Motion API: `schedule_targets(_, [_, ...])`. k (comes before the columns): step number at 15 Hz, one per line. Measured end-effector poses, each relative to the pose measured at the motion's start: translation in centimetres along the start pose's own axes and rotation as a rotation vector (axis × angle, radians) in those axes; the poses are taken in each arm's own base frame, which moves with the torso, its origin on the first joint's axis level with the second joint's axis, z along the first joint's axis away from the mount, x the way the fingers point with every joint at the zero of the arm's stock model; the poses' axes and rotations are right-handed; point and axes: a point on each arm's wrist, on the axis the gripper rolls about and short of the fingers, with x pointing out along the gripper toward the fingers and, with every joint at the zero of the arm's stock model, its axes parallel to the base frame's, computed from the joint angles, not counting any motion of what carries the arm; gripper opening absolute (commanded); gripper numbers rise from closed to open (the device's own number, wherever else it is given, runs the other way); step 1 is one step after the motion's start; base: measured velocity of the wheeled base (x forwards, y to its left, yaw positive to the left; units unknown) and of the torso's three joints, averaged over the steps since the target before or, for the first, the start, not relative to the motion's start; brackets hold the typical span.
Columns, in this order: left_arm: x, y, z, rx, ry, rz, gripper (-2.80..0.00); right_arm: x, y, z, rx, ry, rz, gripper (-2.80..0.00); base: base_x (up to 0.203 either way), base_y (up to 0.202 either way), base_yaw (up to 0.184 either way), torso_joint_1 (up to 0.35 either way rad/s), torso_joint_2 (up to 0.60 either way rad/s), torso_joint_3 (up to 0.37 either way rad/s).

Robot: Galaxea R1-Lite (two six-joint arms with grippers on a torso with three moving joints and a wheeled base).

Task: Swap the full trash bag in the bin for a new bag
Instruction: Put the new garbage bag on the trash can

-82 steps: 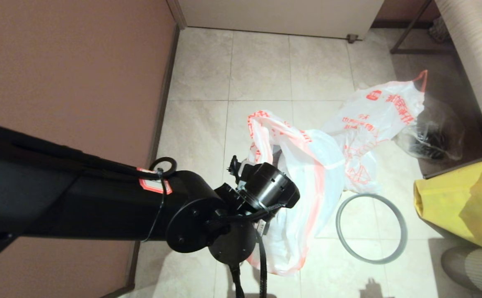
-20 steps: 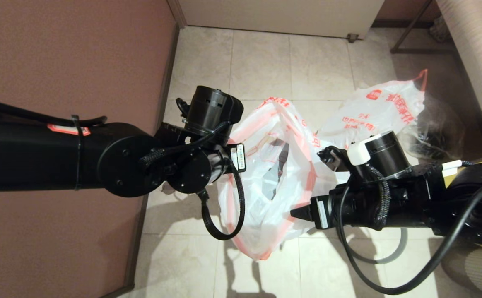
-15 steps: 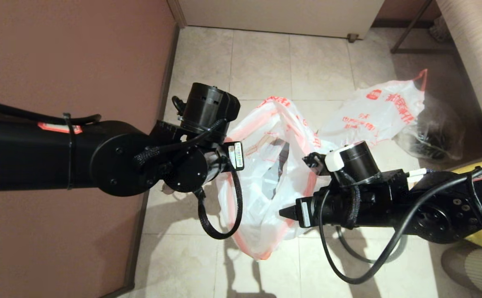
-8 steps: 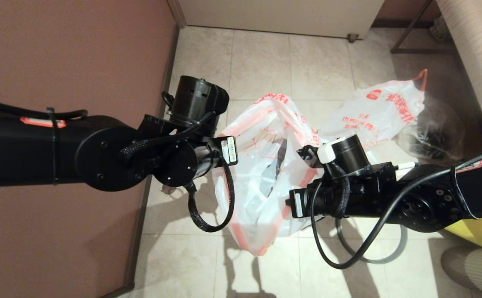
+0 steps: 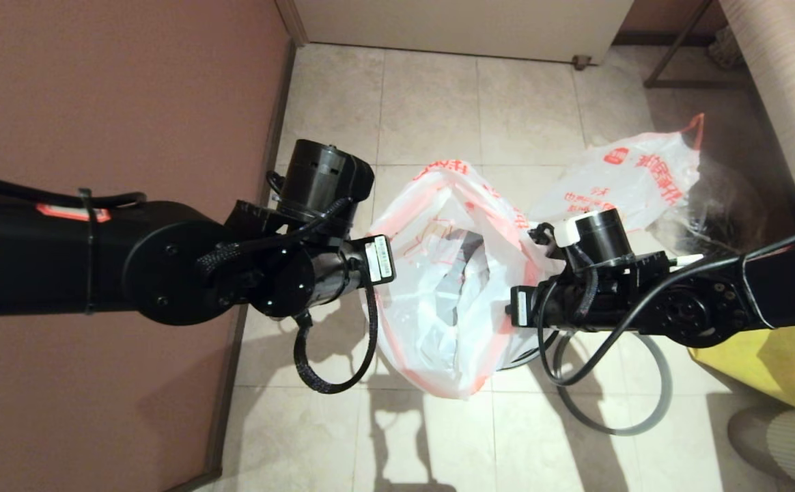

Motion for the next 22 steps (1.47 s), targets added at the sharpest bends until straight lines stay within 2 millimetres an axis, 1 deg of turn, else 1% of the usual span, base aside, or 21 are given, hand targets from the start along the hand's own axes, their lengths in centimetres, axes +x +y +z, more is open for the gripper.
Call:
schedule_targets(3, [1.7, 0.2, -0.8, -0.004, 0.011, 0.013, -2.8, 3.4, -1.4, 1.5, 0.008, -0.059, 0.001, -2.8, 0.0, 0.0, 0.0, 0.0, 0.0, 0.0])
schedule_targets(5, [2.4, 0.3, -1.7, -0.011, 0.003, -0.009, -2.8, 5.7, -1.4, 2.6, -0.019, -0.114, -0.011, -2.8, 0.0, 0.0, 0.0, 0.0, 0.0, 0.0])
schedule_targets(7, [2.3, 0.2, -2.9, -0.014, -0.004, -0.072, -2.8, 7.7, -0.6, 3.6, -0.074, -0.176, -0.061, -2.8, 0.0, 0.0, 0.0, 0.0, 0.0, 0.0])
schedule_targets(8, [2.0, 0.1, -3.6, -0.014, -0.007, -0.111, -2.8, 8.7, -0.1, 3.3, -0.124, -0.185, -0.103, -2.8, 0.0, 0.0, 0.0, 0.0, 0.0, 0.0])
schedule_targets(10, [1.2, -0.1, -4.3, -0.016, -0.043, -0.177, -2.8, 10.5, 0.9, 1.9, -0.235, -0.176, -0.202, -2.8, 0.0, 0.0, 0.0, 0.0, 0.0, 0.0])
schedule_targets(12, [0.5, -0.8, -4.5, 0.017, -0.122, -0.241, -2.8, 12.3, 1.5, 0.0, -0.359, -0.143, -0.328, -2.8, 0.0, 0.0, 0.0, 0.0, 0.0, 0.0])
schedule_targets(13, [0.4, -1.3, -4.5, 0.039, -0.169, -0.269, -2.8, 13.0, 1.9, -1.1, -0.402, -0.116, -0.36, -2.8, 0.0, 0.0, 0.0, 0.0, 0.0, 0.0])
schedule_targets(14, [0.4, -1.8, -4.5, 0.061, -0.205, -0.286, -2.8, 13.7, 2.0, -1.8, -0.432, -0.095, -0.369, -2.8, 0.0, 0.0, 0.0, 0.0, 0.0, 0.0])
schedule_targets(16, [1.0, -2.4, -4.9, 0.088, -0.23, -0.296, -2.8, 14.8, 1.6, -3.0, -0.473, -0.053, -0.385, -2.8, 0.0, 0.0, 0.0, 0.0, 0.0, 0.0])
schedule_targets(17, [1.6, -2.6, -5.2, 0.097, -0.231, -0.289, -2.8, 15.1, 1.5, -3.1, -0.476, -0.05, -0.391, -2.8, 0.0, 0.0, 0.0, 0.0, 0.0, 0.0])
schedule_targets(18, [2.0, -2.8, -5.4, 0.104, -0.234, -0.277, -2.8, 14.9, 1.5, -2.8, -0.469, -0.06, -0.393, -2.8, 0.0, 0.0, 0.0, 0.0, 0.0, 0.0])
schedule_targets(19, [2.4, -2.9, -5.6, 0.104, -0.234, -0.273, -2.8, 14.2, 1.6, -2.2, -0.451, -0.075, -0.394, -2.8, 0.0, 0.0, 0.0, 0.0, 0.0, 0.0])
schedule_targets(20, [2.6, -3.0, -5.8, 0.104, -0.235, -0.272, -2.8, 13.2, 1.6, -1.5, -0.427, -0.092, -0.395, -2.8, 0.0, 0.0, 0.0, 0.0, 0.0, 0.0])
schedule_targets(22, [3.0, -3.0, -6.0, 0.103, -0.235, -0.261, -2.8, 9.9, 1.5, 0.2, -0.371, -0.129, -0.398, -2.8, 0.0, 0.0, 0.0, 0.0, 0.0, 0.0])
